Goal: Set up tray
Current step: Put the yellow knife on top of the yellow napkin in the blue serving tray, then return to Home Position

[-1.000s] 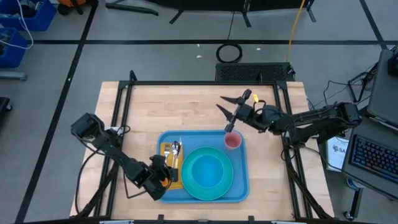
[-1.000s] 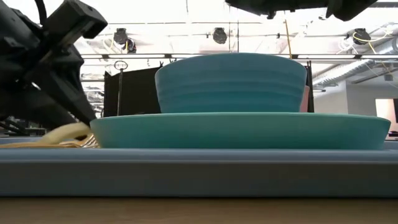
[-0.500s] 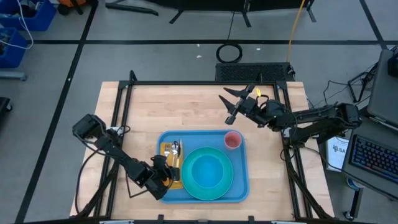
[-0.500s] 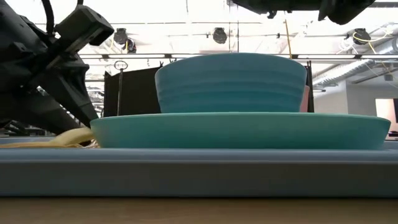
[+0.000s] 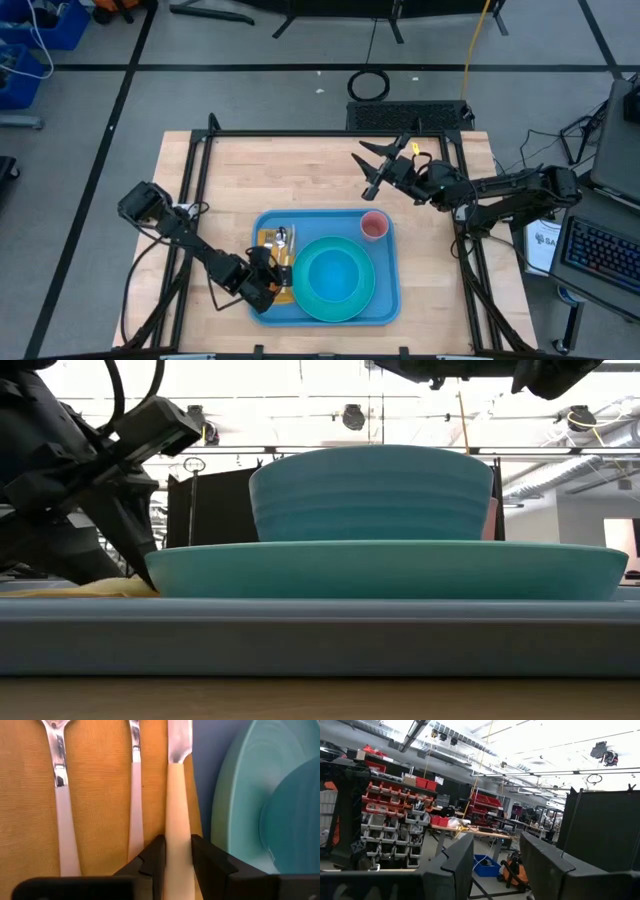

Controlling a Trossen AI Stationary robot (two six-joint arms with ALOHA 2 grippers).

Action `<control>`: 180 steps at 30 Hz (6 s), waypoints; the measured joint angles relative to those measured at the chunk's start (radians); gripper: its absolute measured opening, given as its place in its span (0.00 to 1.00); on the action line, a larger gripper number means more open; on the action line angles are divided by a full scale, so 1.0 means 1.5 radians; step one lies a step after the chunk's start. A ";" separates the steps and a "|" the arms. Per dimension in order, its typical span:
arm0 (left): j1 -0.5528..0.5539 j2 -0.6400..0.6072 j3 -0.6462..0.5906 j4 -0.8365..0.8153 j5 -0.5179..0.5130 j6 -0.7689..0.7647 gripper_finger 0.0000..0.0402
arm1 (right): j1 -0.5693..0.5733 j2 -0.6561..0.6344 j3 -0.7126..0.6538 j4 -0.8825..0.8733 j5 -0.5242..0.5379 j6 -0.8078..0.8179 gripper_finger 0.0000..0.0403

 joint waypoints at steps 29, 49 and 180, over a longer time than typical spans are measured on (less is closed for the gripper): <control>-0.008 -0.060 -0.001 -0.032 -0.078 0.104 0.26 | 0.000 0.000 0.001 -0.026 0.000 0.000 0.38; -0.098 -0.307 -0.001 -0.056 -0.309 0.833 0.26 | 0.011 -0.010 0.001 -0.194 -0.278 0.142 0.38; 0.012 -1.008 -0.563 0.335 0.012 1.375 0.26 | -0.179 -0.704 -0.384 -0.533 -0.450 0.313 0.38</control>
